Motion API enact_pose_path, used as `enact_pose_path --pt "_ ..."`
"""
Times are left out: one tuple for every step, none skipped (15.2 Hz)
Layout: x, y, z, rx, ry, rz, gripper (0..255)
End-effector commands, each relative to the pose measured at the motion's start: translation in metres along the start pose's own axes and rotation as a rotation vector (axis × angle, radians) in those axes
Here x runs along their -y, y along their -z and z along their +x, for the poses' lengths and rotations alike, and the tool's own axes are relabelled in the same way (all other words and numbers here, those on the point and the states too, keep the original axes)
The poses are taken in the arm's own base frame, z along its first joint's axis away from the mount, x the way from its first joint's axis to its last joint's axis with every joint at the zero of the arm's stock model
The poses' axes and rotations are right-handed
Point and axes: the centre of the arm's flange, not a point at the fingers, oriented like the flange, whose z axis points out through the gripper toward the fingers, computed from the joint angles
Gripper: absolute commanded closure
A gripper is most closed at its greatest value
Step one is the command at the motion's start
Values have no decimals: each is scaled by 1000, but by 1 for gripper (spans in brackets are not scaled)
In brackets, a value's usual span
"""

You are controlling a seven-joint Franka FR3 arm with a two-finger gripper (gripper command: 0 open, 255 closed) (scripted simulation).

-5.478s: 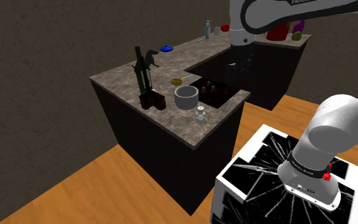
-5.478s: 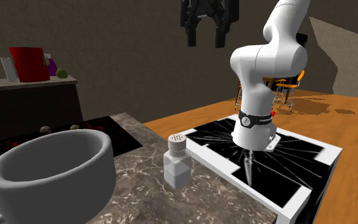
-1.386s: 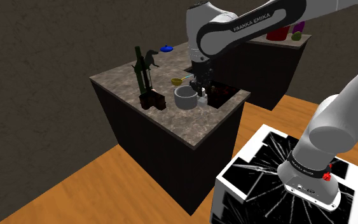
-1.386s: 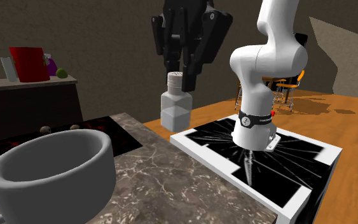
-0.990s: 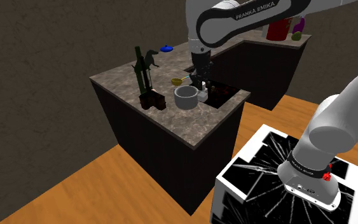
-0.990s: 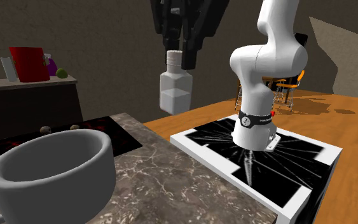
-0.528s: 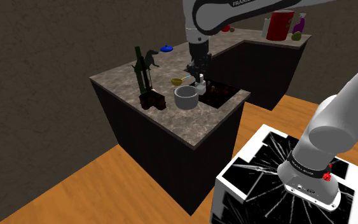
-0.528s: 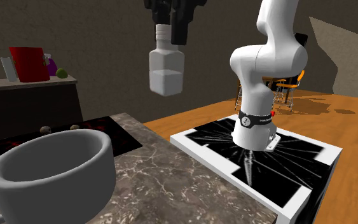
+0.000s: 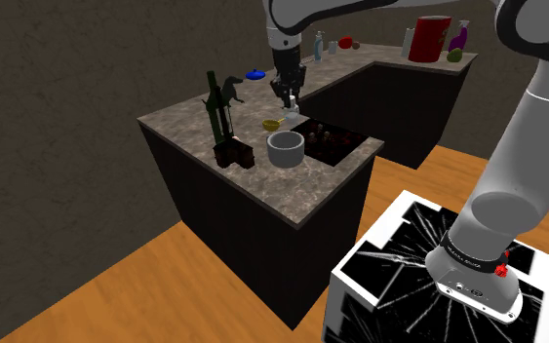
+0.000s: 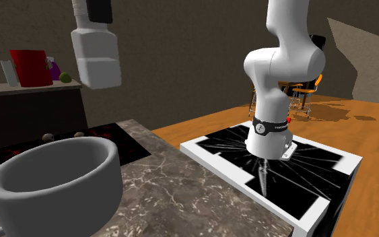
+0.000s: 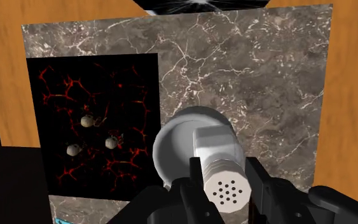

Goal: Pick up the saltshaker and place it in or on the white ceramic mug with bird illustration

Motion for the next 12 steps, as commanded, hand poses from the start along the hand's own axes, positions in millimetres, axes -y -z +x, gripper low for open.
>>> enact_pose_path --pt "-15 2 25 0 0 -1 255" --pt "-20 4 37 0 0 -1 255" --pt "-26 6 49 0 0 -1 255" --pt "-31 8 61 0 0 -1 255" --pt "-37 11 76 0 0 -1 255" --pt "-36 5 76 0 0 -1 255" --pt "-36 0 76 0 0 -1 255" --pt "-35 -5 76 0 0 -1 255" --pt "-35 -10 76 0 0 -1 255" --pt "-34 -16 76 0 0 -1 255" --pt "-33 -21 76 0 0 -1 255" --pt "-33 -26 76 0 0 -1 255"
